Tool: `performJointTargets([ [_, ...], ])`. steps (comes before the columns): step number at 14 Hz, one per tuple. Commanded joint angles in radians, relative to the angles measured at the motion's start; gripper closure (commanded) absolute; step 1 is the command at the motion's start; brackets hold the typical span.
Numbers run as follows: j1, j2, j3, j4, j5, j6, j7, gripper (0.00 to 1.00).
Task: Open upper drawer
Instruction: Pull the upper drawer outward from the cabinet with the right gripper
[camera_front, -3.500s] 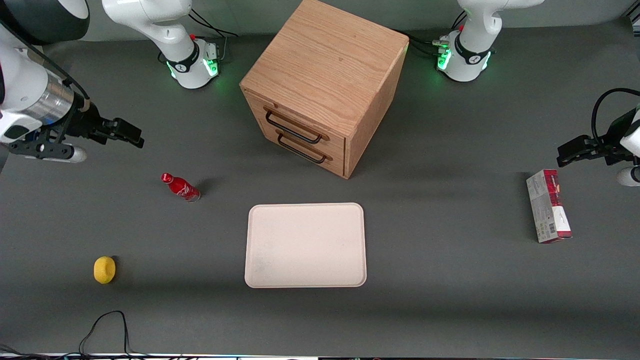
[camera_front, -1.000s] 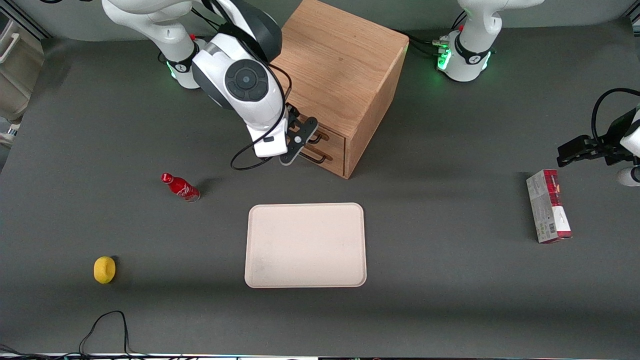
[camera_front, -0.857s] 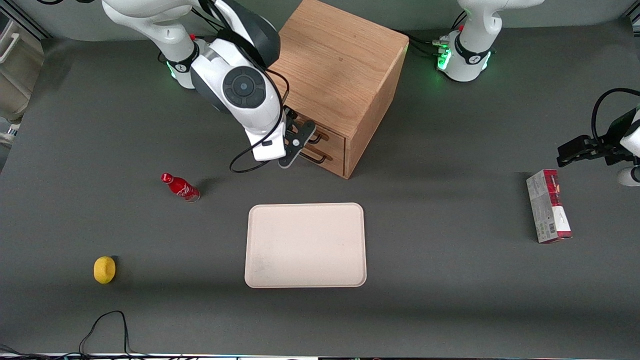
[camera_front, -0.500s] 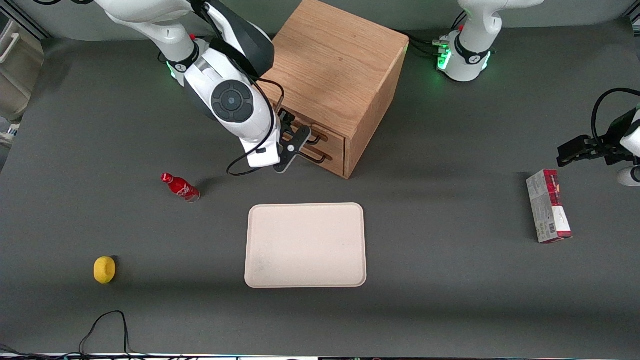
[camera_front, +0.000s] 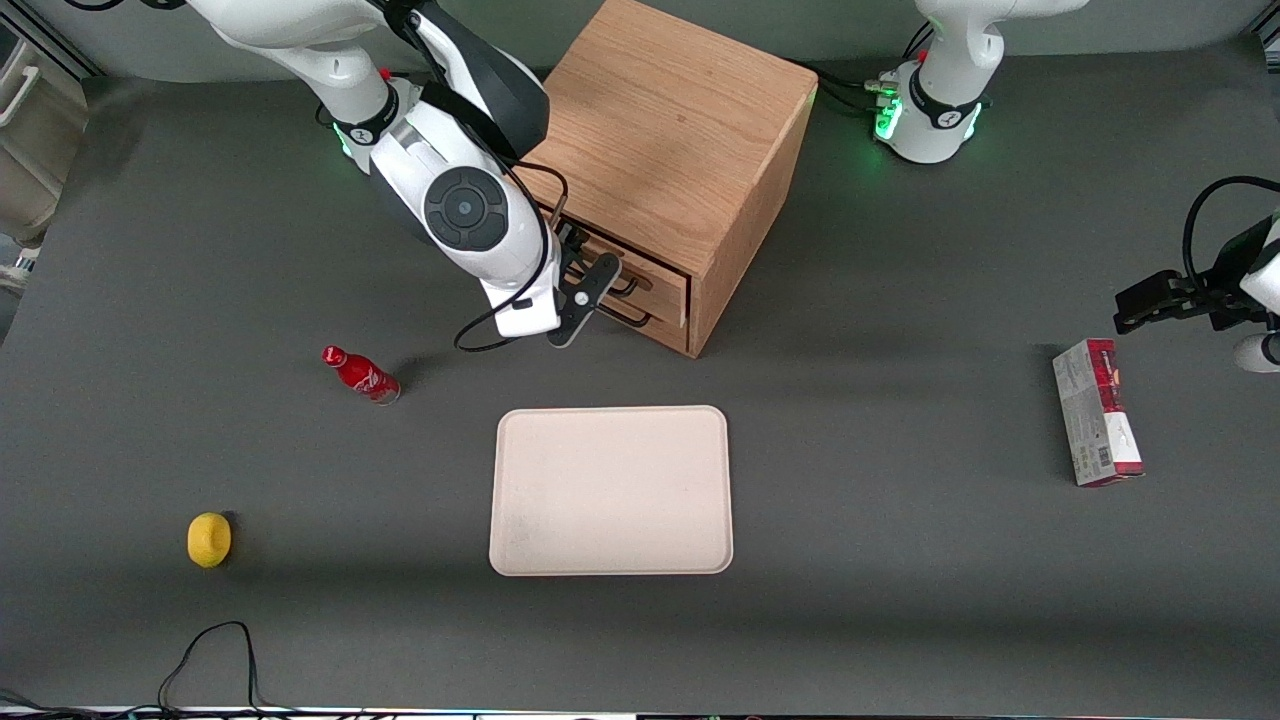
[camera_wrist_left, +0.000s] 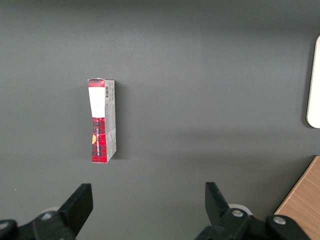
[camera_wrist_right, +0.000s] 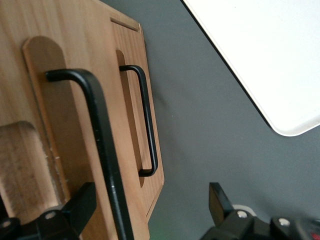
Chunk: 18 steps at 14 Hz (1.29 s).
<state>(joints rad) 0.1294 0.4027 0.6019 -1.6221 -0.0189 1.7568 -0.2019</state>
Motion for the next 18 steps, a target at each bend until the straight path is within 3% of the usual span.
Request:
performJointTargets([
  [1,-0.008,0.014,-0.011,0.002,0.01,0.016,-0.053,0.0],
  [10,-0.007,0.077,-0.128,0.129,0.0,0.02,-0.14,0.0],
  [14,-0.008,0.105,-0.143,0.186,-0.075,0.018,-0.143,0.0],
  [18,-0.008,0.159,-0.189,0.246,-0.076,0.02,-0.171,0.0],
])
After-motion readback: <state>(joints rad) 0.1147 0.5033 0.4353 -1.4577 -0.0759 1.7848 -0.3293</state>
